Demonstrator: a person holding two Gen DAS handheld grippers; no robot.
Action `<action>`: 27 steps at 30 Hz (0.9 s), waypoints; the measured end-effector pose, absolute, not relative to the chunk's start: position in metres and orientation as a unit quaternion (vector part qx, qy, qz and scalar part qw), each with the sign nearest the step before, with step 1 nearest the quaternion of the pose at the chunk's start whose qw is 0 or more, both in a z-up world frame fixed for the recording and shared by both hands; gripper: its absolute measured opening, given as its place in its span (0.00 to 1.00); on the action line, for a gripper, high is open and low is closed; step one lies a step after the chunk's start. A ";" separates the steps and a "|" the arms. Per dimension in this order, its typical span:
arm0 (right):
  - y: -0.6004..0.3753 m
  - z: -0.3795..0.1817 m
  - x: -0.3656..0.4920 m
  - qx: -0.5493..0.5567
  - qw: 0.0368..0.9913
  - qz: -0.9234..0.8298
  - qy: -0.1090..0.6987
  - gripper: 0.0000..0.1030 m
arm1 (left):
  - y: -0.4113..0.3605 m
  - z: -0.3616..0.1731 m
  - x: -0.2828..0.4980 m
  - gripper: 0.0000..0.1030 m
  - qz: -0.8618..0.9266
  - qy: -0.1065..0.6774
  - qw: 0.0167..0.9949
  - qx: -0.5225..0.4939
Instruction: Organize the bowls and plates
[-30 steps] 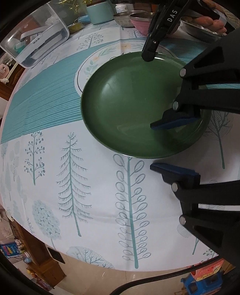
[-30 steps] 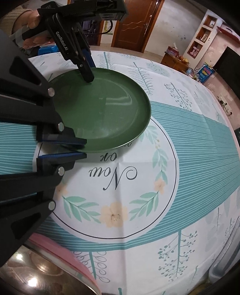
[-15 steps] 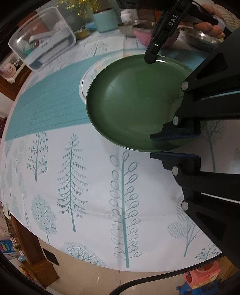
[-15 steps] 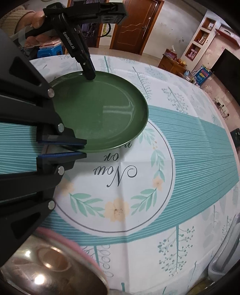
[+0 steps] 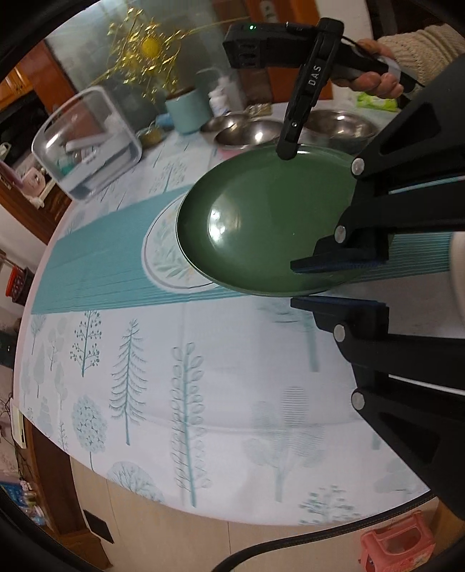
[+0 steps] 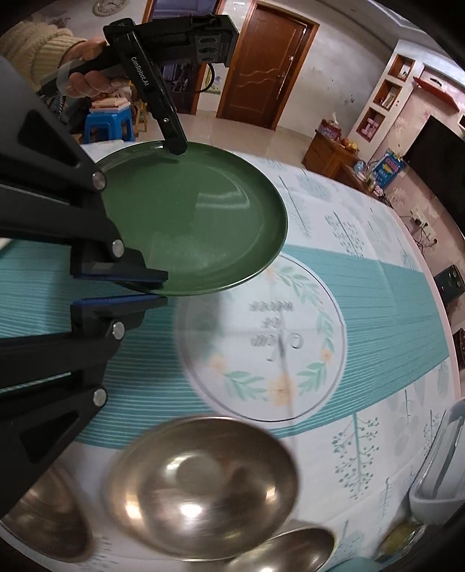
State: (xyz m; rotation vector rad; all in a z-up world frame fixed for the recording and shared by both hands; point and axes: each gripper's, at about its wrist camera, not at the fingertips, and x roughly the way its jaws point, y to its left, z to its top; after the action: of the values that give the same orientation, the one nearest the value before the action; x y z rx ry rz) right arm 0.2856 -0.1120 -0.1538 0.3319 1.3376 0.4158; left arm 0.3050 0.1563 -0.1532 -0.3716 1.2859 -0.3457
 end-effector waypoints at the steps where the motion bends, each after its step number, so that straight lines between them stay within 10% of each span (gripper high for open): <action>1: -0.111 -0.149 0.275 0.154 0.750 0.195 0.613 0.06 | 0.157 -0.148 0.293 0.09 -0.162 0.593 0.770 -0.169; 27: -0.051 -0.153 0.042 0.105 0.700 0.262 0.656 0.04 | 0.211 -0.186 0.000 0.08 -0.076 0.678 0.712 -0.167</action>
State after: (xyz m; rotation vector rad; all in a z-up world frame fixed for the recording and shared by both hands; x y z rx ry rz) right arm 0.0417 -0.0507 -0.1532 0.2330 1.4615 0.5835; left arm 0.0002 0.2113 -0.1863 -0.3699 1.5033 -0.1695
